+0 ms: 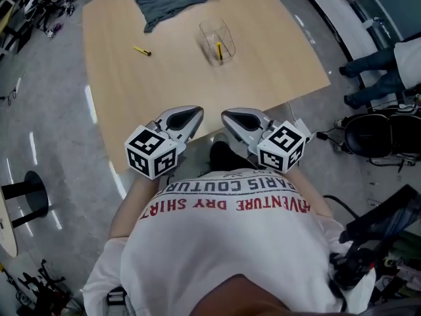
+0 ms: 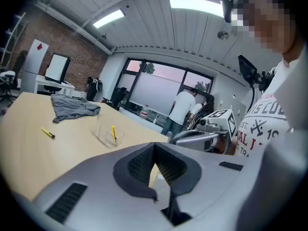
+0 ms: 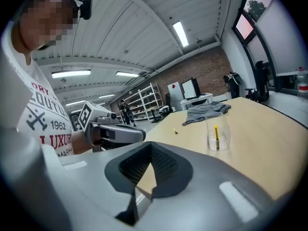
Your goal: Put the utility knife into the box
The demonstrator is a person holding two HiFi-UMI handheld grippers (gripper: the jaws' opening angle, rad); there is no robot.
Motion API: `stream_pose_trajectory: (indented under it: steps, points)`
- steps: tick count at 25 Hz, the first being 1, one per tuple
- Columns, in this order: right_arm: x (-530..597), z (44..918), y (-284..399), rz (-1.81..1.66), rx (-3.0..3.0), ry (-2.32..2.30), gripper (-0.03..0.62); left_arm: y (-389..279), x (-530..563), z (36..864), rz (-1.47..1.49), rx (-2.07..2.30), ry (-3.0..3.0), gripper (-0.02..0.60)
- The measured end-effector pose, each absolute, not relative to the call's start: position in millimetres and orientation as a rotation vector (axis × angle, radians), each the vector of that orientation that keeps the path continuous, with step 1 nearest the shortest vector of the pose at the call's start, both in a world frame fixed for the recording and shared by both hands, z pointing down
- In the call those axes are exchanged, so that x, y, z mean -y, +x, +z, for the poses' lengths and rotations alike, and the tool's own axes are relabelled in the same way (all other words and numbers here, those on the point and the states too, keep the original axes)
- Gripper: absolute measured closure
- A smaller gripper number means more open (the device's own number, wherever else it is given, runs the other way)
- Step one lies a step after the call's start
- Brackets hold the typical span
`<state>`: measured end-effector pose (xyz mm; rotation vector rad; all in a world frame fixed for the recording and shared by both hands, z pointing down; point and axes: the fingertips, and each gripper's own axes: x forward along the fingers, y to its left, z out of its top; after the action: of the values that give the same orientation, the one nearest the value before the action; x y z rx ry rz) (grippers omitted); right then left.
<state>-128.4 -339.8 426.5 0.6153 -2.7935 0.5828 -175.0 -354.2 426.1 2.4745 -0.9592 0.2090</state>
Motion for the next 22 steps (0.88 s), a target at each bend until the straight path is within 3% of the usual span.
stream_pose_trajectory:
  steps: [12, 22]
  points:
    - [215, 441, -32, 0.665, 2.750, 0.626, 0.592, -100, 226, 431, 0.215, 0.998, 2.453, 0.578]
    - [-51, 425, 109, 0.596, 2.818, 0.504, 0.592, 57, -29, 429, 0.188, 1.048, 2.503, 0.578]
